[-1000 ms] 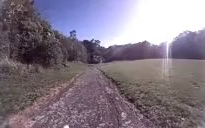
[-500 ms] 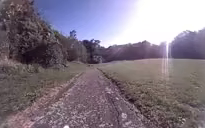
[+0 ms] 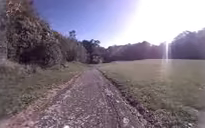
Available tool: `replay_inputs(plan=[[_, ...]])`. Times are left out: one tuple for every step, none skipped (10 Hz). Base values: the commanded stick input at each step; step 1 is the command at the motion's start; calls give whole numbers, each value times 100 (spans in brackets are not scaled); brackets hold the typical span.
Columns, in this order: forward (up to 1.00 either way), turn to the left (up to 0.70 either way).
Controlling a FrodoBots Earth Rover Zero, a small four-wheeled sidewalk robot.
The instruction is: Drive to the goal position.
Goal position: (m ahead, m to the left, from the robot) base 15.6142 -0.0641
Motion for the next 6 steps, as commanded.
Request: replay_inputs(plan=[[100,0],[100,0],[100,0],[100,0],[100,0],[100,0]])
